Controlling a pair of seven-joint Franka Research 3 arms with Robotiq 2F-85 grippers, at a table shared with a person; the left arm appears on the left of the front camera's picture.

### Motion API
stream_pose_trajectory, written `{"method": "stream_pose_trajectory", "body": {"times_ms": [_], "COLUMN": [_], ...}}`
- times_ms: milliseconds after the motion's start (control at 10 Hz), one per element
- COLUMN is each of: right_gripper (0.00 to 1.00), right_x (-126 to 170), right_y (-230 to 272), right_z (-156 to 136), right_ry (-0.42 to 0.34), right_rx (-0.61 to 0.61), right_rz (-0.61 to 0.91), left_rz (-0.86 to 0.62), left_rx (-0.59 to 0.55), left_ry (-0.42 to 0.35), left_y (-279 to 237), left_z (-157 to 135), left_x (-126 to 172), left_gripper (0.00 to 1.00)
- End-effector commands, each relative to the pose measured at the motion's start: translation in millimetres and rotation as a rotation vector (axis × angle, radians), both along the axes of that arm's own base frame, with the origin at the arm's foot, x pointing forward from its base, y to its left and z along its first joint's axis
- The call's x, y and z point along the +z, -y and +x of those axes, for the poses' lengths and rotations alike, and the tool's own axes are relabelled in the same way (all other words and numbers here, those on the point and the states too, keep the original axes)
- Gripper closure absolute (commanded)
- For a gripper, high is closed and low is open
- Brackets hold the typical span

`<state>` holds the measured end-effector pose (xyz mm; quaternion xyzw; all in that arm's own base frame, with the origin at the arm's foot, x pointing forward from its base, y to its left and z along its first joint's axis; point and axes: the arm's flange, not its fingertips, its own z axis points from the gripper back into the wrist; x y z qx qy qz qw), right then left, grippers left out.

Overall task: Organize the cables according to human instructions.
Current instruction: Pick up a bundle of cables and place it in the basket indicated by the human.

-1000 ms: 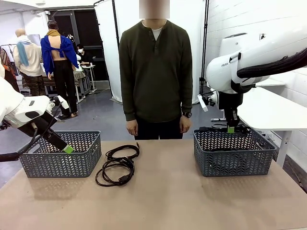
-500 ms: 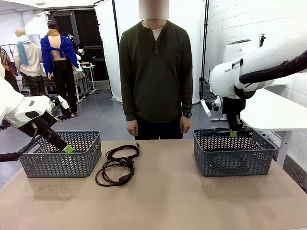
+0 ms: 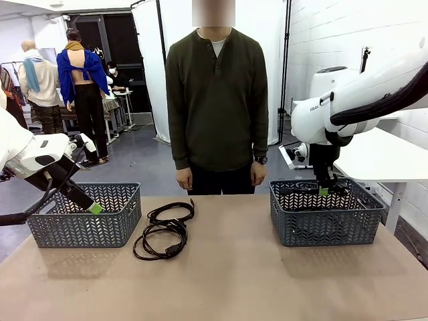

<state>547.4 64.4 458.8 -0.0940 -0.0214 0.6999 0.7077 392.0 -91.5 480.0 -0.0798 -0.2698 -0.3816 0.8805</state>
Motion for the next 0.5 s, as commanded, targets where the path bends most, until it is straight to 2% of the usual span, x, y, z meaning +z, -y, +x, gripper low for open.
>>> {"method": "stream_pose_trajectory", "body": {"times_ms": [0, 400], "right_gripper": [1.0, 1.0], "right_x": [-2.0, -15.4], "right_y": [5.0, 7.1], "right_z": [9.6, 23.1], "right_ry": [0.026, 0.013], "right_rx": [0.043, 0.028], "right_rz": [0.013, 0.003], "left_rz": [-0.018, -0.018], "left_rx": [0.003, 0.003], "left_ry": [-0.007, -0.007], "left_y": [-1.2, -1.2], "left_z": [0.5, 0.5], "left_x": [-0.3, -0.3], "left_gripper": [0.0, 0.0]}}
